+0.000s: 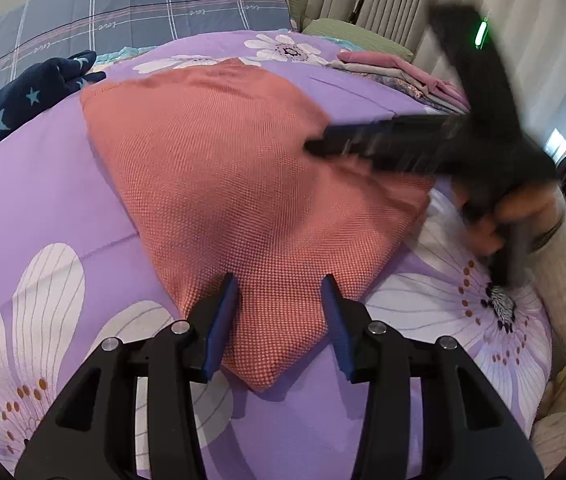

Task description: Fold small clothes

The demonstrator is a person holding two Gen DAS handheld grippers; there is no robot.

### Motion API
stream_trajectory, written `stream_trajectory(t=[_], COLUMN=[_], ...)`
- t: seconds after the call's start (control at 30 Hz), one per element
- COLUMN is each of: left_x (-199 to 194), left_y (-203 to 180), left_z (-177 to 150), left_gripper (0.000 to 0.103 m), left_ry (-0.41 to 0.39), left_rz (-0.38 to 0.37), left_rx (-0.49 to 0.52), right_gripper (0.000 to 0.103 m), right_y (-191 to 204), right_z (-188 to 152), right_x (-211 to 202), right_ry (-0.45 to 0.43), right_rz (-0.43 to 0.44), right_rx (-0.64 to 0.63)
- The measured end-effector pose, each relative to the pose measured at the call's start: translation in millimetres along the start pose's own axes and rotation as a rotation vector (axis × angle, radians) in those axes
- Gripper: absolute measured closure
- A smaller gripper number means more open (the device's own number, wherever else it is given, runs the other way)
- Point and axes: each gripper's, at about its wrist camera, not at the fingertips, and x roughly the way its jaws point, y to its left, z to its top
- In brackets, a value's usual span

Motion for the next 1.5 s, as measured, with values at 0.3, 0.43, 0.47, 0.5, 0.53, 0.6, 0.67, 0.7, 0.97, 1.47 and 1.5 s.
stream_trajectory(t=[0.3,0.43,0.47,0.5,0.53,0.6,0.67,0.7,0.97,1.47,1.5], left_x=[0,1,1,1,1,1,-9,-15,-19,22,23], left_y=[-8,-9,-9,-10,-9,-8,-7,-6,62,96,98], left_z=[-1,-1,-1,-1,-1,1,5,7,30,59,60], left_gripper=[0.054,0.054,0.054,0.054,0.054,0.054,0.054,0.053,0.041,0.031,0.031], left_ry=[0.000,0.003,0.002,0.002,0.002,0.006,0.014,0.008,-0.017,0.010,0.011], left_rz=[0.053,0.060,0.062,0.063,0.062,0.065,0.041,0.017,0.069,-0.141,-0.148], left_rx=[0.048,0.053,0.054,0.055,0.056,0.056,0.054,0.054,-0.122,-0.280,-0.288], right_gripper=[0.066,0.064,0.060,0.057,0.053,0.053,0.051,0.049,0.034,0.032,0.032], right_y=[16,-1,-2,-4,-6,-13,-17,-21,-52,-55,-54], right_z=[-4,-15,-21,-29,-35,-43,-37,-31,14,36,36], right_x=[-34,-56,-56,-51,-45,-42,-52,-59,-47,10,10], right_ry=[-0.043,-0.025,-0.013,0.036,0.073,0.068,0.059,0.037,0.013,0.091,0.092], right_rz=[-0.053,-0.015,-0.024,-0.061,-0.081,-0.049,-0.005,0.029,0.150,0.296,0.309], right_rx=[0.018,0.095,0.097,0.090,0.088,0.120,0.149,0.161,0.226,0.186,0.175])
